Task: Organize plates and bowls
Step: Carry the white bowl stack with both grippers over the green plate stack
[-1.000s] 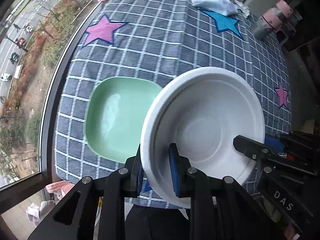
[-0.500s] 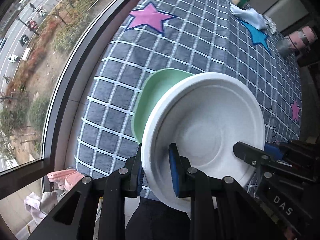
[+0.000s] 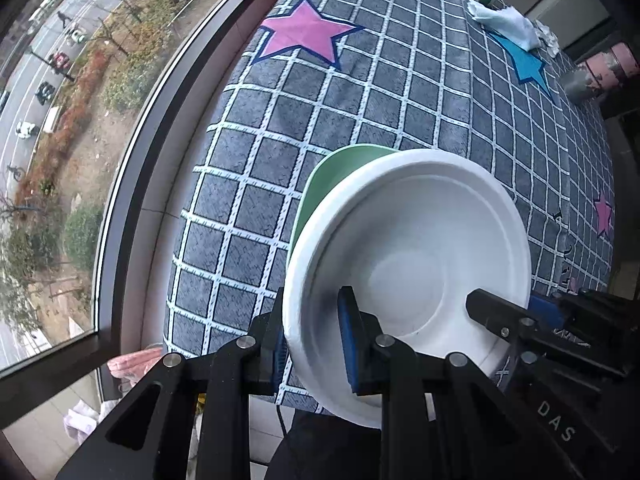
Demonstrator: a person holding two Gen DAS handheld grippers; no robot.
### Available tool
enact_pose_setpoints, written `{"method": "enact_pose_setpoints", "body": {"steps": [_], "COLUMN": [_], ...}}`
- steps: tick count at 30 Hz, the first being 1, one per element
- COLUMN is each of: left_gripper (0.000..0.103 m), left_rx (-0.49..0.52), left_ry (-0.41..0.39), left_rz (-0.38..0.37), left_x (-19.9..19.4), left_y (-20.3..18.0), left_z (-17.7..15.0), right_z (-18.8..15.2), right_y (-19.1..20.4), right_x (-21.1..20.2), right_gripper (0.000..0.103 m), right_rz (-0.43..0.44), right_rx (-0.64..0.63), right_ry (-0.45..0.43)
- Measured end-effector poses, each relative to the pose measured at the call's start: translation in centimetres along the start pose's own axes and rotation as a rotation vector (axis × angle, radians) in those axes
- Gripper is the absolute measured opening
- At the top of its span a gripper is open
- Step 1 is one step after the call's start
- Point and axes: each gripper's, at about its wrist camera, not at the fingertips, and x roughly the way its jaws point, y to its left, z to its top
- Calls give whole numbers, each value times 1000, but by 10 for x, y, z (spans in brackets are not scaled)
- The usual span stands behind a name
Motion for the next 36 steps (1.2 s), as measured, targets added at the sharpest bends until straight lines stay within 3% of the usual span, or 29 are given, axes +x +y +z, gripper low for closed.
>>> {"method": "enact_pose_setpoints", "body": {"steps": [17,36], "left_gripper": [26,26], "left_rx": [55,80], "left_ry": [-4,3], "left_rz": [-9,-6], "left_x": [5,0], "left_y": [-7,-2], "left_z": [10,30], "right_z": [-10,6], "right_y": [-10,-1], "right_x": [-24,-32], "right_gripper": [20,20], "right_rz": [-40,-60], "right_rx": [45,32], "right_ry": [-13,-23]}}
